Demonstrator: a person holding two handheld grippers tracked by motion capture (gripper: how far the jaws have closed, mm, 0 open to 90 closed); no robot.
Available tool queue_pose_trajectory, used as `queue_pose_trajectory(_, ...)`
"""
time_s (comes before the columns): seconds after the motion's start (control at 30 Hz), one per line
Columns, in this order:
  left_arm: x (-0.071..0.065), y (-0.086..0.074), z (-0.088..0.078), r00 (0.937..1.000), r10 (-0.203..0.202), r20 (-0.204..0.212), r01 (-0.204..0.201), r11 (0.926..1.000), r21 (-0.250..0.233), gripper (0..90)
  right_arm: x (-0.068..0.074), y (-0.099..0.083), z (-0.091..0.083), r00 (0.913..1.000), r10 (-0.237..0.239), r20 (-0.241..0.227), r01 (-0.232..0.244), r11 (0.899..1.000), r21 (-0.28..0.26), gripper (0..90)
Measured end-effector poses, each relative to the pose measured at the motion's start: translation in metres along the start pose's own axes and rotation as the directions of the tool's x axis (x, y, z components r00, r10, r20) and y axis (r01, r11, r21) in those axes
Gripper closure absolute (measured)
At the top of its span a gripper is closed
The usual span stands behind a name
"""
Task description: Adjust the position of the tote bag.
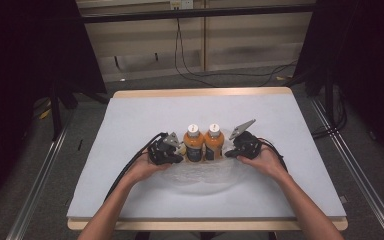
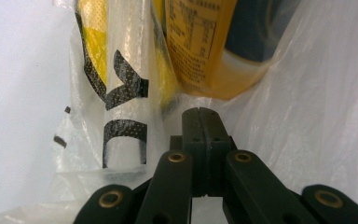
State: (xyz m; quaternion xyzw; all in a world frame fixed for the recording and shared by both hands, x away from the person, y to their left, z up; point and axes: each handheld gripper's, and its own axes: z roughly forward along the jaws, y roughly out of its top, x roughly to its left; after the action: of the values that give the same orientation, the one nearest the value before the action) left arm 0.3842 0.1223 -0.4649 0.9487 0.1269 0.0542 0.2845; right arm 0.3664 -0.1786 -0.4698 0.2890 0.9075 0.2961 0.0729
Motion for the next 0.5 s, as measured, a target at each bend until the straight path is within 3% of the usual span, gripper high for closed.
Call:
queue_pose_trajectory(0.1,0.000,0.001,0.000,1.0000,0.002,-0.008,-0.002,0.9999,0.012,90.0,0.001,0.001,-0.001,0.9993,-0.026,0.025,0.026,0.999,0.023,90.0)
queue_pose_trajectory(0.2,-0.003,0.003,-0.002,0.9969,0.060,-0.051,-0.057,0.9965,0.062,90.0,0.002,0.001,-0.003,0.9987,-0.034,0.038,0.032,0.998,0.052,90.0)
queue_pose_trajectory(0.3,-0.003,0.002,-0.003,0.9962,0.064,-0.059,-0.060,0.9960,0.066,90.0,0.002,0.001,-0.005,0.9978,-0.050,0.044,0.046,0.996,0.072,90.0)
queue_pose_trajectory(0.37,-0.004,0.000,-0.005,0.9938,0.081,-0.077,-0.074,0.9934,0.088,90.0,0.001,0.001,-0.007,0.9943,-0.087,0.062,0.081,0.992,0.095,90.0)
queue_pose_trajectory(0.5,-0.002,-0.002,-0.008,0.9939,0.083,-0.072,-0.074,0.9905,0.116,90.0,-0.002,-0.001,-0.010,0.9909,-0.095,0.095,0.082,0.988,0.130,90.0)
